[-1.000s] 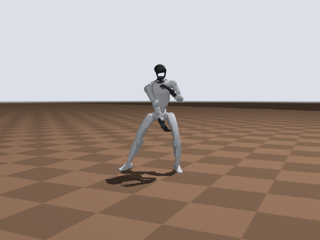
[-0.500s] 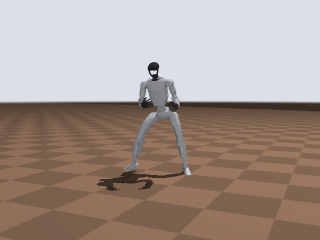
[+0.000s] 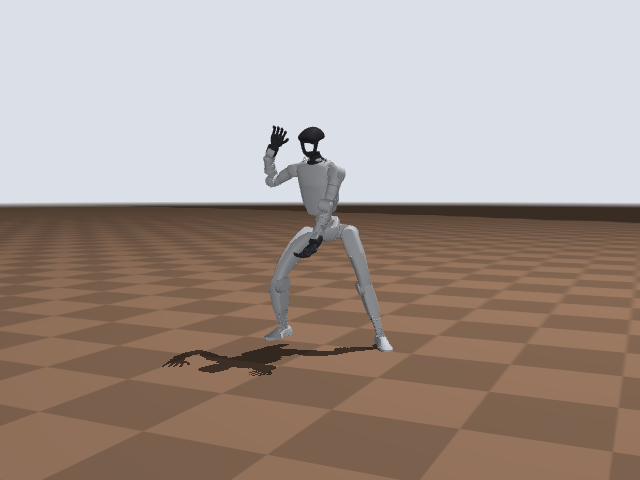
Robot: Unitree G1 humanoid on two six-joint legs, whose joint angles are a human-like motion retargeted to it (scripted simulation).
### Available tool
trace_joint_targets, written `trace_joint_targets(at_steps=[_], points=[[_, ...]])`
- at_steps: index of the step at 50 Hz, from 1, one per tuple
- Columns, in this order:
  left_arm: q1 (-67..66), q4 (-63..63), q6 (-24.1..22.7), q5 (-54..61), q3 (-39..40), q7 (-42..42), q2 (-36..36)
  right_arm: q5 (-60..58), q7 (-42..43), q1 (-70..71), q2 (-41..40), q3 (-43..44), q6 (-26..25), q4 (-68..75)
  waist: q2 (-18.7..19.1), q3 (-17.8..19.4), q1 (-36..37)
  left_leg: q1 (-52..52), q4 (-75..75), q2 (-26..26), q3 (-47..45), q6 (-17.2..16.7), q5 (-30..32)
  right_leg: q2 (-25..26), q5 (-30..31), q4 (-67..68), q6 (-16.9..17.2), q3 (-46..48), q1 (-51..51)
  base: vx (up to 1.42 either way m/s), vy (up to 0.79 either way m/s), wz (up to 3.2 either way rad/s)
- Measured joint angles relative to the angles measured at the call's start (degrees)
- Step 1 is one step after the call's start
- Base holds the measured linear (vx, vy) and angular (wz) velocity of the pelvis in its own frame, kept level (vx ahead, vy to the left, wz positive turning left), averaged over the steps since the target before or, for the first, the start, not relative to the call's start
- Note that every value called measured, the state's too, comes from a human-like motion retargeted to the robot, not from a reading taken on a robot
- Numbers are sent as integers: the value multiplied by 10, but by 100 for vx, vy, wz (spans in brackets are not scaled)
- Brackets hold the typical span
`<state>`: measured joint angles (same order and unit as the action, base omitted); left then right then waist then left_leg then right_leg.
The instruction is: Kungfu
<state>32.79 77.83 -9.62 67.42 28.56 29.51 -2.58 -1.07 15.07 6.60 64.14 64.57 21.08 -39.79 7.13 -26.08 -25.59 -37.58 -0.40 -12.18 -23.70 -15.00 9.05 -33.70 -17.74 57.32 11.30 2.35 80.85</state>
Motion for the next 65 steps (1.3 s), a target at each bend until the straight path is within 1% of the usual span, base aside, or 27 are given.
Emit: trace_joint_targets(at_steps=[3, 6, 10, 12, 15, 18, 23, 25, 27, 28, 30, 34, 37, 40, 42, 43, 45, 47, 49, 51, 52, 53, 55, 57, 60, 63, 65], points=[[-6, -8, 8, -18, -16, 10, 14, 30, 6, -8, -19, -20, 0, -3, 6, 9, 18, 5, 3, -23, 2, 0, -6, 23, 6, -5, -6, 15, -16, 1, 10, -55], [-15, -11, 11, -47, -27, 15, 16, 63, 11, -10, -20, -29, 7, -2, 1, 8, 19, 7, 6, -4, 8, 0, -15, 9, 34, -39, 3, 1, -22, 6, 16, 13], [-46, -7, 8, -88, -31, 10, 32, 79, 7, -16, -18, -34, 5, 7, -3, 11, 28, 18, 7, -6, 23, 0, -22, 11, 48, -48, 0, 5, -29, 11, 2, -37], [-82, -2, 8, -134, -33, 2, 52, 84, 8, -26, -23, -45, -2, 8, -5, 11, 47, 26, 25, -20, 60, 0, -60, 31, 63, -65, -10, 27, -44, 19, 3, -96], [-124, 10, 9, -195, -41, -6, 71, 90, 10, -27, -21, -68, -10, 10, -25, 4, 65, 40, 55, 0, 117, 0, -145, 40, 90, -84, -18, 17, -29, 13, 5, -116], [-171, 27, 2, -288, -56, -18, 99, 82, 16, -12, -17, -102, -20, 25, -52, 10, 89, 57, 85, 25, 141, 0, -181, 54, 136, -119, -21, 2, -10, -3, 28, -181], [-229, 75, -50, -481, -118, -132, 148, 25, 11, 61, 29, -203, -37, 113, -57, 23, 87, 67, 102, 35, 66, 0, -211, 31, 229, -183, -36, 57, 29, -17, 36, -155], [-240, 106, -54, -562, -156, -179, 171, -24, -1, 105, 47, -272, -42, 150, -46, 15, 71, 64, 105, 37, 40, 0, -216, 7, 222, -200, -61, 122, 42, -12, 23, -131], [-238, 123, -61, -648, -180, -223, 186, -96, -22, 163, 71, -338, -45, 185, -36, 18, 62, 77, 96, 36, 7, 0, -216, -14, 184, -201, -122, 204, 34, -17, 13, -156], [-231, 124, -68, -677, -197, -243, 191, -125, -34, 176, 85, -353, -47, 194, -34, 18, 56, 87, 83, 43, -7, 0, -213, -19, 152, -187, -132, 215, 36, -9, 0, -122], [-200, 129, -81, -762, -237, -326, 190, -223, -68, 231, 105, -409, -48, 226, -26, 25, 50, 112, 70, 43, -21, 0, -205, 3, 107, -158, -139, 191, 40, 5, -13, -83], [-104, 99, -96, -830, -303, -404, 191, -329, -93, 271, 139, -463, -20, 252, -16, -16, 25, 126, 53, 57, -13, 0, -120, 3, 110, -124, -160, 192, 55, 18, -38, -28], [4, 68, -85, -869, -341, -439, 186, -389, -99, 319, 148, -518, 25, 271, -26, -30, 9, 150, 60, 54, -9, 0, 11, 37, 66, -98, -148, 161, 40, 22, -56, -27], [137, 27, -59, -917, -343, -478, 165, -431, -88, 424, 149, -608, 62, 314, -72, -37, -15, 185, 94, 37, -12, 0, 172, 64, 5, -84, -157, 147, -5, 37, -98, -65], [230, 11, -41, -904, -352, -524, 148, -439, -68, 533, 133, -701, 83, 349, -101, -35, 11, 179, 250, -7, 48, 0, 209, 146, -45, -74, -168, 132, -58, 51, -96, -334], [273, 2, -33, -883, -362, -538, 152, -443, -59, 586, 116, -742, 92, 364, -114, -32, 23, 173, 299, 4, 76, 0, 209, 183, -51, -87, -169, 117, -85, 49, -58, -364], [353, -21, -16, -848, -368, -555, 154, -456, -36, 688, 84, -821, 102, 386, -144, -37, 39, 161, 318, 90, 135, 0, 197, 227, -48, -135, -163, 71, -133, 57, -40, -326], [422, -47, 7, -834, -371, -567, 163, -475, -12, 773, 50, -889, 110, 396, -157, -37, 62, 132, 387, 125, 136, 0, 131, 264, -57, -163, -157, 33, -192, 71, -28, -306], [484, -69, 39, -851, -385, -587, 182, -490, 6, 834, 23, -939, 118, 394, -156, -37, 74, 95, 433, 102, 133, 0, 62, 303, -58, -201, -172, 22, -254, 75, -45, -243], [535, -83, 88, -892, -412, -611, 203, -508, 21, 877, 1, -981, 126, 394, -140, -37, 97, 47, 482, 30, 155, 2, -10, 373, -43, -268, -198, 23, -334, 75, -62, -263], [556, -89, 115, -921, -425, -622, 211, -519, 28, 891, -8, -998, 131, 393, -132, -37, 110, 19, 503, -3, 167, 9, -41, 408, -31, -303, -207, 18, -372, 75, -47, -264], [575, -95, 142, -952, -433, -630, 218, -532, 35, 903, -14, -1012, 135, 391, -130, -37, 118, -8, 507, -12, 171, 28, -62, 424, -21, -328, -209, 3, -401, 72, -28, -222], [604, -109, 184, -1001, -450, -641, 229, -552, 51, 919, -27, -1036, 140, 389, -133, -37, 132, -51, 483, -10, 189, 42, -84, 447, -6, -365, -208, -35, -455, 69, -14, -199], [618, -129, 196, -1022, -466, -629, 237, -564, 49, 925, -43, -1052, 147, 395, -143, -37, 154, -79, 424, 0, 206, 43, -89, 464, 2, -385, -206, -84, -504, 77, -13, -210], [623, -164, 205, -1028, -480, -602, 236, -580, 29, 916, -66, -1060, 140, 408, -157, -37, 184, -104, 303, 8, 216, 69, -77, 483, 3, -398, -208, -145, -571, 72, -8, -196], [623, -192, 228, -1054, -485, -572, 224, -583, -2, 897, -86, -1050, 114, 429, -158, -35, 209, -111, 165, 22, 244, 88, -79, 502, -9, -392, -212, -190, -628, 71, -2, -192], [626, -201, 241, -1087, -488, -568, 221, -575, 25, 881, -99, -1032, 82, 438, -158, -34, 221, -109, 90, 41, 294, 93, -84, 506, -20, -376, -211, -209, -654, 73, 3, -195]])
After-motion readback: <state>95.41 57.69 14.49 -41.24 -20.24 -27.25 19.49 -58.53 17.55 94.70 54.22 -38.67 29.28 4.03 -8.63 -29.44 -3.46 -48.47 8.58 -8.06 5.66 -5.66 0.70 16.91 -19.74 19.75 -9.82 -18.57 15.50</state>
